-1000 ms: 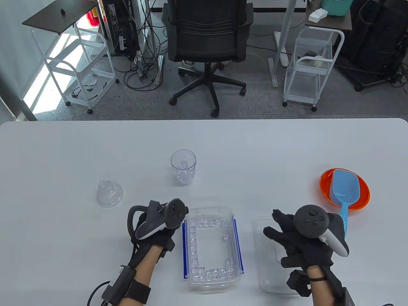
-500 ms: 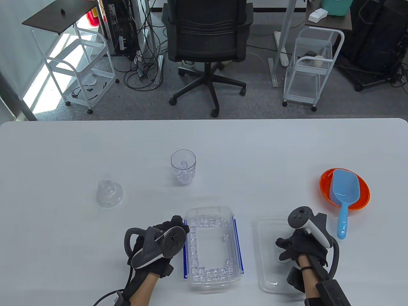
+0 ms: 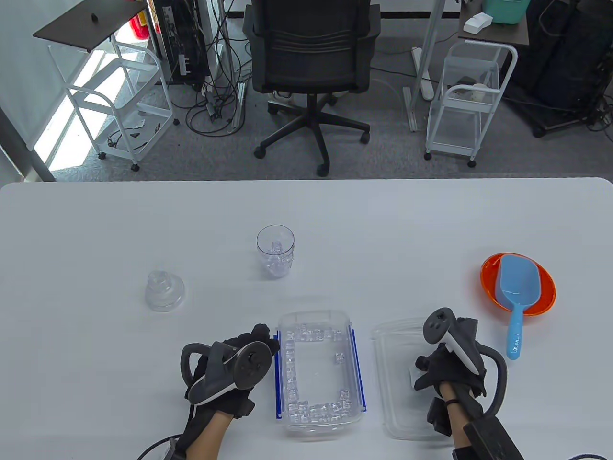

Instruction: Shake ice in a plastic shaker with both hands

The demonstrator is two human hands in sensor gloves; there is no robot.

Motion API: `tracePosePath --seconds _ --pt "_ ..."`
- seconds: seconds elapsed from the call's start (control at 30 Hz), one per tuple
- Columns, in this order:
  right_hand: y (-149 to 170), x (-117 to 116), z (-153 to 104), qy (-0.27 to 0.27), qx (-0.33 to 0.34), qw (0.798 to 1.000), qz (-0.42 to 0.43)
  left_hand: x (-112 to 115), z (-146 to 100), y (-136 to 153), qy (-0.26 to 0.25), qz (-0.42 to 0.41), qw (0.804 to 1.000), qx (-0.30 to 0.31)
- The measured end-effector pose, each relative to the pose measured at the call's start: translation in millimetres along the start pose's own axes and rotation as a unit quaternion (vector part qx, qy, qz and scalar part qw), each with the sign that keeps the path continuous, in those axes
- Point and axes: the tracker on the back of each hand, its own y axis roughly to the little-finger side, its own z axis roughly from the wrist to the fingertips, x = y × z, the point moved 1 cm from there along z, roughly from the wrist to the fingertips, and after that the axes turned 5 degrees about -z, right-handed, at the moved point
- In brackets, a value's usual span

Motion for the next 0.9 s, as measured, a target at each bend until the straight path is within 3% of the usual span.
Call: tracePosePath --seconds 0.2,0.4,0.5,0.53,0.63,0.83,0.9 --pt "-3 24 -21 0.06 0.047 0.996 0.038 -2 -1 -1 -0.01 0.003 1.0 0.003" --pt "1 49 -48 0.127 0.124 0.975 0.136 -2 -2 -3 -0.008 -0.011 1.0 0.014" --pt "6 55 -56 0.111 0.203 0.948 0.218 0 -1 -4 -0.005 -0.025 1.0 0.017" --pt "9 58 -60 0.126 0.221 0.932 0.258 0 -1 -4 -0.004 -0.026 1.0 0.018" --pt "15 65 -69 0.174 0.235 0.914 0.282 -2 -2 -5 -0.016 -0.018 0.999 0.023" --pt "9 70 -93 0.27 0.312 0.835 0.365 -13 -8 -21 -0.049 -0.084 0.992 0.082" --pt "1 68 -101 0.291 0.358 0.792 0.399 -16 -11 -29 -0.072 -0.1 0.985 0.117"
